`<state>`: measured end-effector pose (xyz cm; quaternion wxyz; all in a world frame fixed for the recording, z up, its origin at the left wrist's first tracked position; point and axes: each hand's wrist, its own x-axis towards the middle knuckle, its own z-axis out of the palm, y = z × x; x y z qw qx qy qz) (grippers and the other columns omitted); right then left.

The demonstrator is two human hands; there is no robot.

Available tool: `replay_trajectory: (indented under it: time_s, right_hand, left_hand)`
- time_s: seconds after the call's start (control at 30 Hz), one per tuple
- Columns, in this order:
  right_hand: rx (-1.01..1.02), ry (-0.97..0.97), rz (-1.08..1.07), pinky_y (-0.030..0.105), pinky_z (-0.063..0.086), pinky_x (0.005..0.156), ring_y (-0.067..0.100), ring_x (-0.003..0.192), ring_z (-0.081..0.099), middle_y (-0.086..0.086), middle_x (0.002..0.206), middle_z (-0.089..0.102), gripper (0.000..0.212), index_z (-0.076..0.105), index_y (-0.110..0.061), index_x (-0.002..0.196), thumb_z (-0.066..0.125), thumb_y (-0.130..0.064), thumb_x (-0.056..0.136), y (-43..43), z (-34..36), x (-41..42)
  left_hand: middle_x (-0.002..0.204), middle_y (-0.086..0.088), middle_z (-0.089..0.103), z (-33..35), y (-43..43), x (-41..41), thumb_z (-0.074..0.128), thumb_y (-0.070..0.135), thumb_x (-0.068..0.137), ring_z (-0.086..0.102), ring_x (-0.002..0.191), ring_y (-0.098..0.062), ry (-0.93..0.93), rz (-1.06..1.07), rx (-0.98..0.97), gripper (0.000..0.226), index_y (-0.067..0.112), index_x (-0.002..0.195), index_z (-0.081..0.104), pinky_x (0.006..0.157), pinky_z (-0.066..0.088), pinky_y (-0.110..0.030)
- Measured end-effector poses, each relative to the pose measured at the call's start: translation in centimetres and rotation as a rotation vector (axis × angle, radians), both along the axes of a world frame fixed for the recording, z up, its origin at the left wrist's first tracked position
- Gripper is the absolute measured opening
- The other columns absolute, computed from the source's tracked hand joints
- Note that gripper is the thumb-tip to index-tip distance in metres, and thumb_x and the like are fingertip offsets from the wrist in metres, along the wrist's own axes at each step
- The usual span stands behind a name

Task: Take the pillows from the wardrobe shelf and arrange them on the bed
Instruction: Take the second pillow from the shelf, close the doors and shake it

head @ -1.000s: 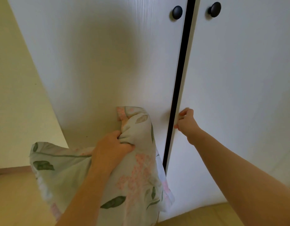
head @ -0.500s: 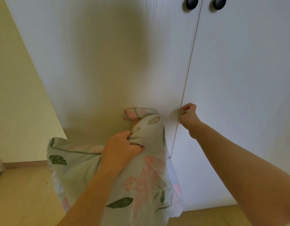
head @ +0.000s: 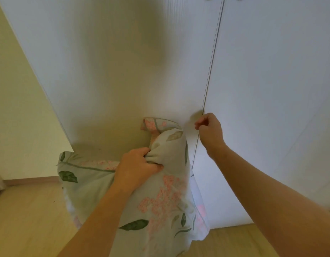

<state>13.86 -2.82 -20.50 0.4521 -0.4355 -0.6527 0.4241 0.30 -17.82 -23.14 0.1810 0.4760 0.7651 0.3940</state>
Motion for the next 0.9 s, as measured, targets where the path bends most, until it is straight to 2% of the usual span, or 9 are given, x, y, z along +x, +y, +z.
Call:
replay_trajectory:
  time_s: [0.1, 0.2, 0.3, 0.37, 0.5, 0.6, 0.7, 0.8, 0.9]
  right_hand:
    - [0.107, -0.123, 0.365, 0.025, 0.043, 0.076, 0.016, 0.089, 0.052, -0.002, 0.091, 0.054, 0.035, 0.052, -0.027, 0.078, 0.048, 0.008, 0.075, -4.2, -0.2, -1.2]
    - [0.254, -0.679, 0.709, 0.031, 0.025, 0.107, 0.016, 0.125, 0.032, -0.003, 0.126, 0.041, 0.067, 0.037, -0.025, 0.134, 0.064, -0.017, 0.073, -6.7, -1.7, -1.8]
    - [0.541, -1.057, 0.763, 0.038, 0.001, 0.117, 0.018, 0.143, 0.011, -0.001, 0.152, 0.026, 0.096, 0.014, -0.019, 0.147, 0.070, -0.035, 0.071, -8.0, -4.2, -2.4]
    - [0.666, -1.141, 0.749, 0.040, 0.005, 0.117, 0.020, 0.139, 0.022, -0.001, 0.146, 0.035, 0.094, 0.021, -0.020, 0.145, 0.070, -0.043, 0.069, -8.7, -5.9, -2.9]
    - [0.619, -1.054, 0.808, 0.034, 0.031, 0.099, 0.023, 0.114, 0.048, 0.001, 0.122, 0.057, 0.053, 0.054, -0.017, 0.115, 0.069, -0.046, 0.074, -10.9, -8.5, -4.3]
    - [0.471, -0.969, 0.902, 0.033, 0.047, 0.075, 0.024, 0.092, 0.061, 0.008, 0.099, 0.066, 0.043, 0.056, -0.010, 0.107, 0.069, -0.038, 0.078, -12.9, -9.2, -5.8]
    - [0.469, -0.887, 1.000, 0.033, 0.044, 0.064, 0.026, 0.084, 0.062, 0.000, 0.073, 0.056, 0.037, 0.054, -0.007, 0.106, 0.067, -0.030, 0.080, -15.5, -9.9, -7.6]
    - [0.490, -0.780, 1.098, 0.028, 0.036, 0.058, 0.023, 0.072, 0.056, -0.008, 0.059, 0.039, 0.027, 0.040, -0.019, 0.067, 0.064, -0.021, 0.079, -18.4, -11.0, -9.3]
    - [0.472, -0.706, 1.199, 0.022, 0.028, 0.049, 0.016, 0.065, 0.048, 0.000, 0.062, 0.046, 0.030, 0.040, -0.015, 0.061, 0.062, -0.013, 0.081, -21.8, -12.1, -10.9]
  left_hand:
    - [0.058, 0.000, 0.052, -1.1, -1.2, 0.1, 0.071, 0.022, 0.075, 0.048, 0.057, -0.016, 0.016, -0.041, -0.067, 0.021, 0.011, 0.066, 0.057, 0.058, 0.041, -0.034]
    - [0.059, 0.008, 0.051, -2.4, -2.6, -0.2, 0.069, 0.025, 0.078, 0.047, 0.056, -0.007, 0.062, -0.044, -0.135, 0.022, 0.024, 0.064, 0.052, 0.055, 0.038, -0.027]
    - [0.063, 0.013, 0.046, -3.7, -4.0, -0.2, 0.067, 0.028, 0.079, 0.043, 0.057, -0.003, 0.165, -0.016, -0.217, 0.020, 0.024, 0.072, 0.050, 0.051, 0.031, -0.015]
    - [0.071, 0.009, 0.053, -4.6, -5.3, 0.2, 0.068, 0.029, 0.079, 0.048, 0.065, -0.010, 0.187, 0.004, -0.260, 0.016, 0.021, 0.080, 0.054, 0.051, 0.031, -0.019]
    - [0.072, 0.006, 0.053, -6.0, -8.6, 0.4, 0.068, 0.033, 0.077, 0.052, 0.074, -0.014, 0.163, 0.119, -0.319, 0.021, 0.020, 0.085, 0.054, 0.050, 0.033, -0.020]
    - [0.084, 0.004, 0.054, -7.0, -11.3, -0.1, 0.068, 0.039, 0.075, 0.052, 0.078, -0.014, 0.199, 0.214, -0.357, 0.031, 0.019, 0.095, 0.055, 0.064, 0.040, -0.023]
    - [0.112, 0.001, 0.051, -8.5, -15.3, -1.2, 0.066, 0.057, 0.063, 0.049, 0.103, -0.018, 0.331, 0.320, -0.435, 0.065, 0.024, 0.117, 0.049, 0.086, 0.037, -0.029]
    - [0.141, 0.004, 0.031, -10.1, -20.5, -1.9, 0.044, 0.079, 0.039, 0.026, 0.134, -0.022, 0.347, 0.458, -0.623, 0.108, 0.035, 0.136, 0.030, 0.109, 0.018, -0.049]
    - [0.145, 0.007, 0.029, -12.1, -25.7, -1.9, 0.062, 0.071, 0.052, 0.025, 0.137, -0.021, 0.276, 0.544, -0.787, 0.106, 0.039, 0.141, 0.013, 0.109, 0.014, -0.056]
